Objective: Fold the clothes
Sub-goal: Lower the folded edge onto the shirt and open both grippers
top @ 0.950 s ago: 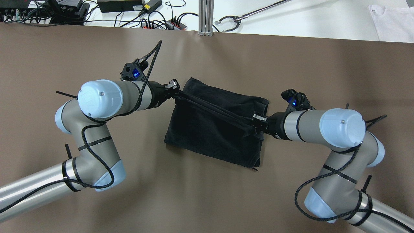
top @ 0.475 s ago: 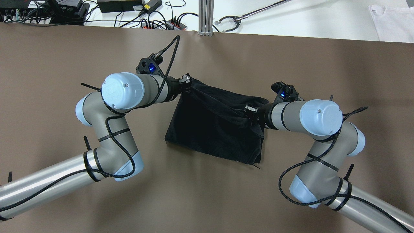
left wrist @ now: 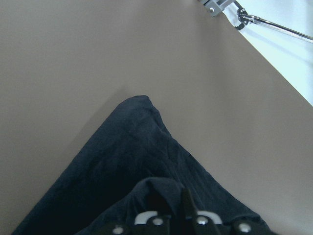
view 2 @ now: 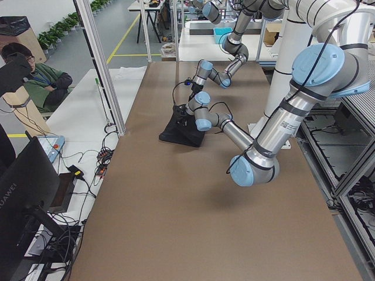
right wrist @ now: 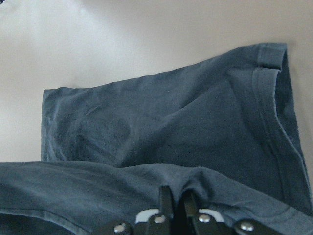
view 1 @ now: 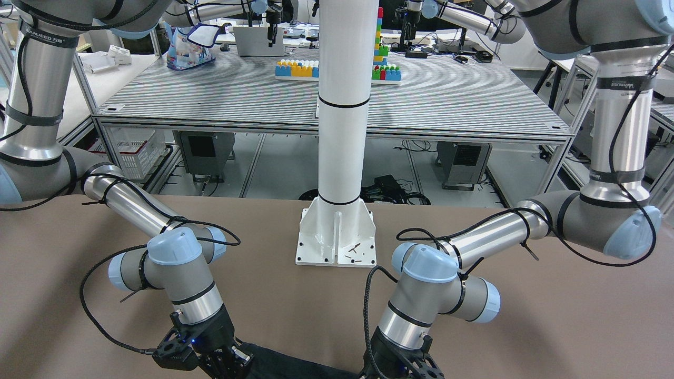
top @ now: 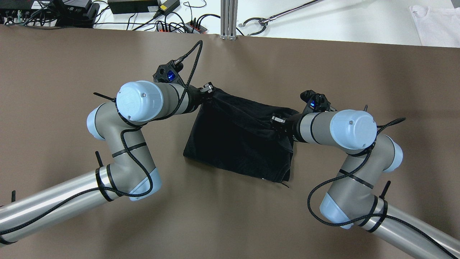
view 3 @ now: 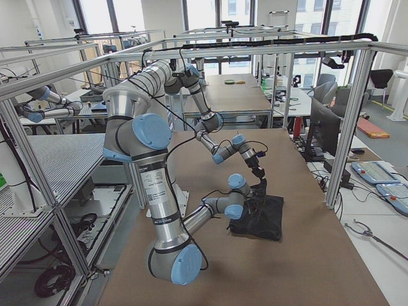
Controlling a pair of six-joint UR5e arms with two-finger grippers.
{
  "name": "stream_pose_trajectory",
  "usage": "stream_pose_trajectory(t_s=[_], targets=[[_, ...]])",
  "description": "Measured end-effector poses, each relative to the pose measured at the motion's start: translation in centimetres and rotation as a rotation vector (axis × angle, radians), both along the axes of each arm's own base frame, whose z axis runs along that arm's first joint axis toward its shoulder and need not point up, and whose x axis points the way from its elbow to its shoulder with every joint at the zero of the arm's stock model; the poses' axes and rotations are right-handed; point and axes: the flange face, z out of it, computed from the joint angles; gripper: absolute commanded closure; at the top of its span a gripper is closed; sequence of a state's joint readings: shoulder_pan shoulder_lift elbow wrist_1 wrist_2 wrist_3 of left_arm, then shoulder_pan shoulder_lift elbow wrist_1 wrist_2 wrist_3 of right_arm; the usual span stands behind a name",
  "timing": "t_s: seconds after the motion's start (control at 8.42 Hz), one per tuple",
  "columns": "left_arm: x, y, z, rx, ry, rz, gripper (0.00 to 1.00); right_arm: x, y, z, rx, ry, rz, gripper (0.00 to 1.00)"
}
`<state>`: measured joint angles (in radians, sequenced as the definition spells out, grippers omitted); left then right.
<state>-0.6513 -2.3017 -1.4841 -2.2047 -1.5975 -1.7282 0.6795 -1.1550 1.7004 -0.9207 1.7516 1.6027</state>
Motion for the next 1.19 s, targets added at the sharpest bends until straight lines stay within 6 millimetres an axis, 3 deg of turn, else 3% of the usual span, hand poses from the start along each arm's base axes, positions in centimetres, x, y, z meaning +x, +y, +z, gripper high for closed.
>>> stream_pose_trajectory(t_s=[0.36,0.83,1.19], targets=[[-0.2,-0.5,0.2,0.005,-0.011,-0.005,0.0,0.1,-0.3,0.2,0.033,0.023,0.0,0.06],[-3.5,-3.3,0.5,0.03,-0.037,-0.038,0.0,-0.3,-0.6,-2.0,0.057,0.005,-0.015,0.06],[-5.6,-4.6,1.2,0.032,-0.049,-0.019,0.0,-4.0,-2.0,-2.6,0.072,0.045,-0.037,0.06]])
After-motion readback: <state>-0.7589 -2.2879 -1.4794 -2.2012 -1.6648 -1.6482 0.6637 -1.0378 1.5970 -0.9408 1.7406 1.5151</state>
